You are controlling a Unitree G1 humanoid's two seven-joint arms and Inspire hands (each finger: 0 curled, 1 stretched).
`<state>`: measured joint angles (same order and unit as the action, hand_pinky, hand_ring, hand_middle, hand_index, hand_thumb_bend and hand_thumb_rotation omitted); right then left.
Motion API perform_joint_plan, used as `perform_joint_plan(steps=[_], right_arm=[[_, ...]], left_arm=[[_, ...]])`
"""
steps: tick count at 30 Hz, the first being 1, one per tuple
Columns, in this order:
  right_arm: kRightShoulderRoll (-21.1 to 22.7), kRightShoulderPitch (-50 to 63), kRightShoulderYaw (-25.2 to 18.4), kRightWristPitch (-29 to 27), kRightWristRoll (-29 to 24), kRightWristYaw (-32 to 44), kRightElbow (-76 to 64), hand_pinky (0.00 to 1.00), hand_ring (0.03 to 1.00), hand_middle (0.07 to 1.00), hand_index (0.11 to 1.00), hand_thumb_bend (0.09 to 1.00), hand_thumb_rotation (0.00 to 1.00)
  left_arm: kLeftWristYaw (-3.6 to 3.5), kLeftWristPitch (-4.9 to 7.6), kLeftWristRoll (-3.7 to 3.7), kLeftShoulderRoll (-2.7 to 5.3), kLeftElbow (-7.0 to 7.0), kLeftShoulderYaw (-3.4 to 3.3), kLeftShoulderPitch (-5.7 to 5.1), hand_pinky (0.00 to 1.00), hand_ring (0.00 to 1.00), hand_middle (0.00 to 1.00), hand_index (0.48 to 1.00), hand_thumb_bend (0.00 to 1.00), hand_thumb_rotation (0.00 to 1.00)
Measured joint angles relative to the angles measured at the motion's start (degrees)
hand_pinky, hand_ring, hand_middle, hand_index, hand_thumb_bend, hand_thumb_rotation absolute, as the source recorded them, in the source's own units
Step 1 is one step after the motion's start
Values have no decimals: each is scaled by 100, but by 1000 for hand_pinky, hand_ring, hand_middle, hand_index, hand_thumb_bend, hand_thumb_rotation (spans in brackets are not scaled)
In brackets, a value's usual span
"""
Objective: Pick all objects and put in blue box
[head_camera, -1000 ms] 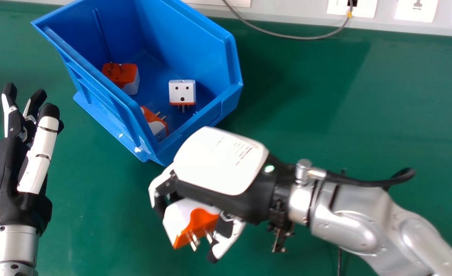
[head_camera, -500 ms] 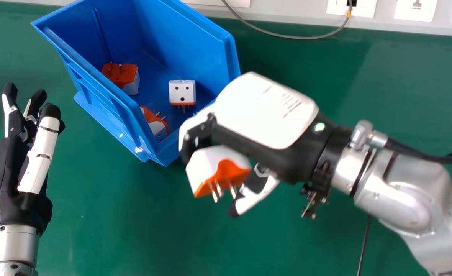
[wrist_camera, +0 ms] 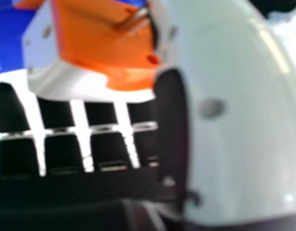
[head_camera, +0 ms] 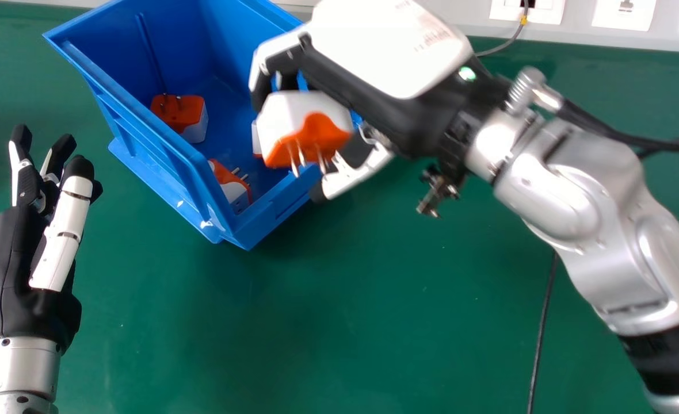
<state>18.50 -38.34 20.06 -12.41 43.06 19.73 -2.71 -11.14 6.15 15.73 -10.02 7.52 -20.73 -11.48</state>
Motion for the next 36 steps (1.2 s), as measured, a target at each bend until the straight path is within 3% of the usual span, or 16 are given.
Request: perform_joint_plan(steps=[16,25,36], right_arm=[[-1159,-2159,1057,-250,898,-1995,3985,331,451,538,513,488,0],[-1725,-3014,1456,-44,996,-2656,5936,333,449,541,491,492,0],[-2128,-3307,1933,162,1119,-3070,6698,339,457,547,482,493,0]], left_arm=[[70,59,-18,12,5,20,-20,927,969,976,981,322,594],[115,60,-46,8,8,20,-70,928,967,976,978,316,587],[159,-94,-14,9,82,14,-113,924,964,972,973,323,587]])
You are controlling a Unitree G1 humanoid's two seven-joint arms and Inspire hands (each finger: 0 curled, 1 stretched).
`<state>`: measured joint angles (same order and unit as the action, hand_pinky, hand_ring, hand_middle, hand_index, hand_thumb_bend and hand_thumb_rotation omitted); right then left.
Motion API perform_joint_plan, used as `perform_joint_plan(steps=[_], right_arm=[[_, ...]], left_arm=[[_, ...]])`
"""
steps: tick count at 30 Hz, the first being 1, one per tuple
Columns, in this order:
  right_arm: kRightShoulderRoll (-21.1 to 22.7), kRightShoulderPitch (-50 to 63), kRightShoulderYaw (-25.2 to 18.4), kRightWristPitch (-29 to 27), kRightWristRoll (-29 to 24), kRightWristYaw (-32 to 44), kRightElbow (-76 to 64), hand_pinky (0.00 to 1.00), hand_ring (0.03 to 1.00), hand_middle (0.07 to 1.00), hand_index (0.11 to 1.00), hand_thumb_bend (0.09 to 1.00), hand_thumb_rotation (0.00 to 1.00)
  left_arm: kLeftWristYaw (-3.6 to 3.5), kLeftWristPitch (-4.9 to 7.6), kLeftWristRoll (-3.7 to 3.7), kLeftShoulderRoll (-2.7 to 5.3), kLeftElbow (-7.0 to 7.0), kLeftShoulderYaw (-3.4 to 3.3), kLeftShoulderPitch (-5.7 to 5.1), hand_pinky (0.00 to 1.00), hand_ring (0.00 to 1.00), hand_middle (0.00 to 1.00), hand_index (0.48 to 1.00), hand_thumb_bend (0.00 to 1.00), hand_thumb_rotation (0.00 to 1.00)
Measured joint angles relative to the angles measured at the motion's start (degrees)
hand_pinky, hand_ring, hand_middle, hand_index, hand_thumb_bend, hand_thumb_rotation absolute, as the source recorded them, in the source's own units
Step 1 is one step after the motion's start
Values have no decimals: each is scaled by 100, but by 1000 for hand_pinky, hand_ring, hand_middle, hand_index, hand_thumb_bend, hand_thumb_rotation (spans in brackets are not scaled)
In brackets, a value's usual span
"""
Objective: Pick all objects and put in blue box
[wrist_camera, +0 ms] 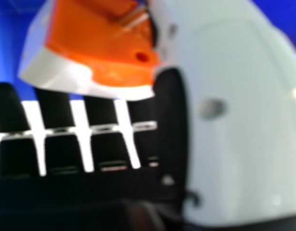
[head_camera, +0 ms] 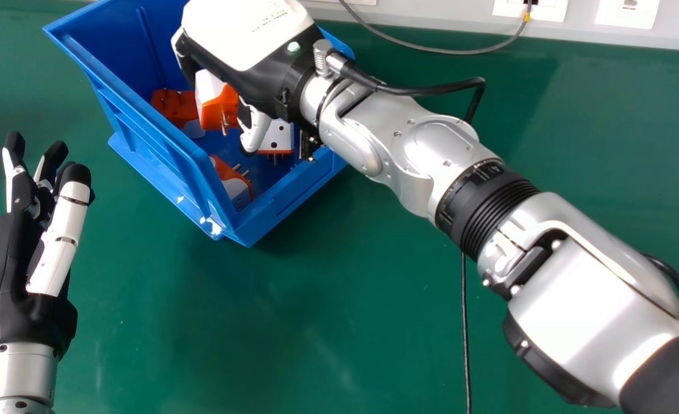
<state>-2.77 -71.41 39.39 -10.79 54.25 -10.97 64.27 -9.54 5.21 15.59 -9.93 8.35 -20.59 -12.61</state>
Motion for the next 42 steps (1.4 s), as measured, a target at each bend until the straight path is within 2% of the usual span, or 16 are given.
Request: perform_joint_plan(steps=[4,8,9,10,11,12,13,14,15,18,21,30,34,36,40,42], right_arm=[[-2,0,78,37,-7,152,29,383,568,671,486,484,0],[11,1,81,115,-16,272,27,394,575,669,487,482,0],[19,1,87,152,-14,289,27,406,627,707,551,474,0],[35,2,97,167,-12,303,25,406,627,707,551,474,0],[55,4,115,183,-7,315,24,470,682,757,618,511,0],[72,4,145,221,0,335,24,470,682,757,618,511,0],[85,4,185,279,9,345,24,527,738,806,683,554,49],[100,4,216,300,22,349,25,527,738,806,683,554,49],[107,4,248,341,42,350,25,584,788,845,742,593,102],[116,4,318,399,54,361,20,632,830,876,793,623,147],[127,4,337,405,52,375,-42,735,913,937,894,683,239],[165,52,330,435,-1,410,-263,844,982,987,978,720,299],[235,186,275,515,-29,485,-505,863,991,994,989,717,290],[310,304,189,551,-73,506,-768,869,993,995,991,713,286],[475,707,49,783,-192,554,-1536,907,998,998,997,687,269],[580,1023,-36,896,-204,576,-2069,911,998,999,998,680,263]], left_arm=[[37,-9,-1,16,90,4,-20,920,962,969,970,324,588],[66,-13,-1,28,150,12,-21,919,962,969,970,327,592],[75,-16,-1,31,150,13,-21,918,962,969,970,325,595],[85,-20,-1,32,150,14,-21,918,962,969,970,325,595],[91,-25,-1,33,150,15,-21,918,962,968,969,325,597],[92,-26,0,33,150,15,-21,918,962,968,969,325,597],[91,-26,1,33,150,17,-21,918,962,968,969,327,599],[89,-26,2,33,150,19,-21,918,962,968,969,327,599],[82,-25,2,32,150,21,-21,918,962,968,969,326,600],[65,-24,1,32,145,29,-19,918,962,968,969,323,596],[56,-24,1,32,138,29,-17,917,962,968,969,317,580],[47,-9,-40,30,131,55,-16,917,962,967,969,321,584],[-33,116,-44,13,12,55,6,917,962,968,971,316,581],[-53,178,-46,11,-94,55,29,918,963,970,973,320,585],[-101,308,-45,-1,-216,52,65,922,966,974,976,336,604],[-112,330,-49,-6,-262,53,82,922,966,974,976,338,606]])
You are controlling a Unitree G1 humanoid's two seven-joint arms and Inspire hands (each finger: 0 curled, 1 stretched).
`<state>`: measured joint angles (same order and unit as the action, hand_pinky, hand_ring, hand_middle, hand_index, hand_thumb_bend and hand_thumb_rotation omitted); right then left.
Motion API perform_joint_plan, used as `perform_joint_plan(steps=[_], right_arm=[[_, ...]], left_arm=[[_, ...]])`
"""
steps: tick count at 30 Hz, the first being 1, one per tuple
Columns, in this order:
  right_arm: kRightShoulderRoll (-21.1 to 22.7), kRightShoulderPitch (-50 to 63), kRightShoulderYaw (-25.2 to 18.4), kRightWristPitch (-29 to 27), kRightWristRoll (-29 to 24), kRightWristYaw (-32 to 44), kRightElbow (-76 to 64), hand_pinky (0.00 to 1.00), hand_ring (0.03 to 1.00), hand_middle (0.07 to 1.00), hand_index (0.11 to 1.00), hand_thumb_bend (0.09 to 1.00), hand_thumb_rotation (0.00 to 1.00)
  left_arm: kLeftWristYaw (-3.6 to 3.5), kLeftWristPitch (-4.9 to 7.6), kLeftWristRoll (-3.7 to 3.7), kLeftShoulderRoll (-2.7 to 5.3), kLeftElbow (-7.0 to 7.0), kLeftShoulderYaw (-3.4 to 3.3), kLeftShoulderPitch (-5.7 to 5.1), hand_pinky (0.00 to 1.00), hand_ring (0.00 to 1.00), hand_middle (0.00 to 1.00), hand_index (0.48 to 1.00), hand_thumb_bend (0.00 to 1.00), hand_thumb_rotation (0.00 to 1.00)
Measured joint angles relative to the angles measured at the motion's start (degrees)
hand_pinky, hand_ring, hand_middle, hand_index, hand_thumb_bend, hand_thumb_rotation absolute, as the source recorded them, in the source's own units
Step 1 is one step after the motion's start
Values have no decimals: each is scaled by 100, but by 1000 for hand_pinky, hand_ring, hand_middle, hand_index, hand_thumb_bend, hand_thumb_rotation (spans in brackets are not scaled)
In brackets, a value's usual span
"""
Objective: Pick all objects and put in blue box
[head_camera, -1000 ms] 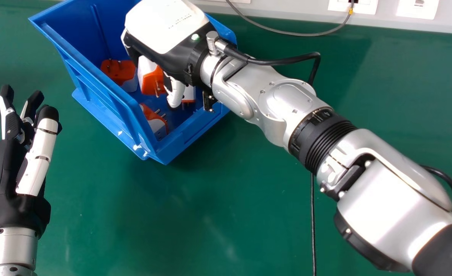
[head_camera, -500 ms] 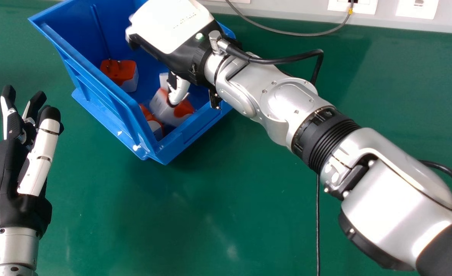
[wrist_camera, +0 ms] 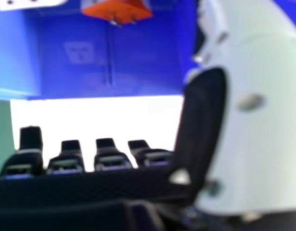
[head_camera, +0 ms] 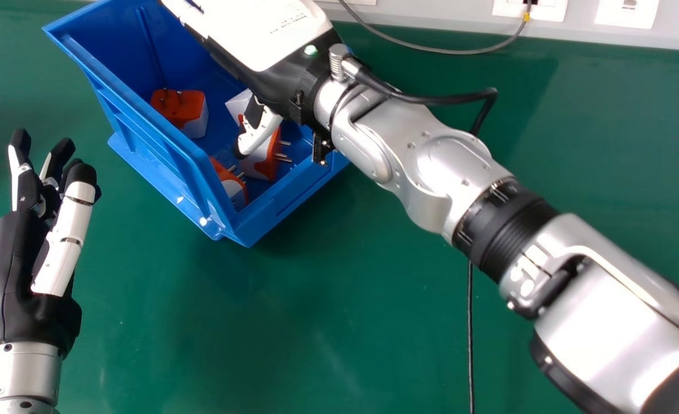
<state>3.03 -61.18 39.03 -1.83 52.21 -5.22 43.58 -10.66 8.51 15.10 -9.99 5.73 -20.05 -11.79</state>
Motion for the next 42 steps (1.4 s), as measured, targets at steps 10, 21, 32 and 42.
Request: perform_joint_plan(steps=[10,21,32,42], right_arm=[[894,2070,-575,-135,-215,117,-3261,929,1000,1000,1000,537,179],[1314,4781,-1684,-424,-971,180,-6322,964,1000,1000,1000,412,233],[855,6953,-2552,-1583,-2837,-305,-6283,930,1000,1000,1000,359,261],[398,7457,-3106,-1280,-4167,-40,-5526,949,1000,1000,1000,377,727]], left_arm=[[3,-41,-2,-12,-35,-6,51,922,967,976,977,353,614],[0,-112,-40,-12,-36,39,97,919,967,977,979,361,619],[-16,-57,-50,-1,-112,35,70,921,971,987,988,386,617],[-92,343,-169,-7,-420,41,32,916,971,986,986,411,611]])
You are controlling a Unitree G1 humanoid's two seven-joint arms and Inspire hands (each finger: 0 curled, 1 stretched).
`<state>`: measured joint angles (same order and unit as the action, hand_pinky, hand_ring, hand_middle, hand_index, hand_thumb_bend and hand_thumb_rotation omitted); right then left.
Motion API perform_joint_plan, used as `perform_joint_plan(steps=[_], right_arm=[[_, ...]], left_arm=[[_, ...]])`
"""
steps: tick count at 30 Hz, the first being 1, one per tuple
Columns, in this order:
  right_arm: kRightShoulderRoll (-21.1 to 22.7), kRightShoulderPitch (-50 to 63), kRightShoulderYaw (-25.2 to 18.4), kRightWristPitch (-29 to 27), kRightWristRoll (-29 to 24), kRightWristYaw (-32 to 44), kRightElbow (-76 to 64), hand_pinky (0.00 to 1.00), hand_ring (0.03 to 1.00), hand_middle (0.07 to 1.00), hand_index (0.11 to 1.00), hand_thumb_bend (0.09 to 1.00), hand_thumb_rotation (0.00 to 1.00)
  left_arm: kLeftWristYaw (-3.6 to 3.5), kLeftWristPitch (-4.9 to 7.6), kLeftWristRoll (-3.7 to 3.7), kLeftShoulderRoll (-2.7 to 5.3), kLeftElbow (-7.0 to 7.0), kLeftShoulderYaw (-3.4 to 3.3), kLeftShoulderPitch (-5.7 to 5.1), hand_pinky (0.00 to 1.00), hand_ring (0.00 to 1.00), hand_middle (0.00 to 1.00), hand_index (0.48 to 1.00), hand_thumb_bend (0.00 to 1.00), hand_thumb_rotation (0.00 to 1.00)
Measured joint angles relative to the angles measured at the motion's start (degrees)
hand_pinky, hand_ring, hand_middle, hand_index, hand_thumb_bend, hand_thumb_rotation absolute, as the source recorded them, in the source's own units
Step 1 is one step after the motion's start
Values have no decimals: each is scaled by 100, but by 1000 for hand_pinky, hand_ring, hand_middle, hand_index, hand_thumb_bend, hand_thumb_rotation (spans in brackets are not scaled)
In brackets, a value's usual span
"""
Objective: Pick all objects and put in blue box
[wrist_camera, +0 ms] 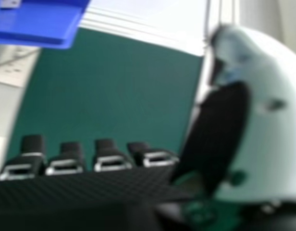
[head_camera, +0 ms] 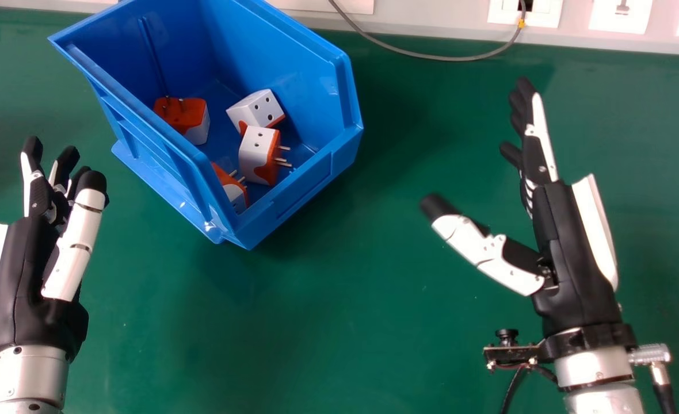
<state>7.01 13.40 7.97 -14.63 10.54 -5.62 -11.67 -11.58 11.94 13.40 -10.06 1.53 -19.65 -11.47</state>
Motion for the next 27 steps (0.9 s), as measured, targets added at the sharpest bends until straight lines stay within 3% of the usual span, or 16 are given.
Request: perform_joint_plan(steps=[1,5,9,14,16,21,23,27], right_arm=[[-17,8,-34,139,-195,119,0,949,1000,1000,1000,377,727],[-17,42,-196,739,-969,663,-5,984,1000,1000,1000,425,911],[-28,78,-311,953,-1579,1094,-20,992,1000,1000,1000,430,955],[-131,113,-396,1015,-2128,1497,-19,998,1000,1000,1000,400,986],[-142,114,-425,984,-2144,1572,7,999,1000,1000,1000,376,993],[-198,186,-484,748,-2041,1597,92,1000,1000,1000,1000,361,997],[-204,233,-499,705,-2005,1608,104,1000,1000,1000,1000,357,998],[-199,269,-619,671,-2005,1633,104,1000,1000,1000,1000,351,998]], left_arm=[[-16,42,-13,-3,-32,-2,-18,916,971,986,986,411,611],[-37,180,-67,-12,-116,-35,-104,920,975,990,990,429,665],[-70,359,-64,-11,-211,-54,-182,920,976,992,994,423,681],[-76,446,-63,-8,-286,-80,-301,920,977,993,998,344,676],[-50,451,-100,-4,-270,-90,-384,918,977,994,998,316,676],[-35,450,-102,2,-165,-127,-678,918,977,995,997,304,685],[-72,501,-98,2,-160,-146,-793,919,977,995,996,304,691],[-226,700,24,11,-185,-163,-939,930,981,996,997,309,705]])
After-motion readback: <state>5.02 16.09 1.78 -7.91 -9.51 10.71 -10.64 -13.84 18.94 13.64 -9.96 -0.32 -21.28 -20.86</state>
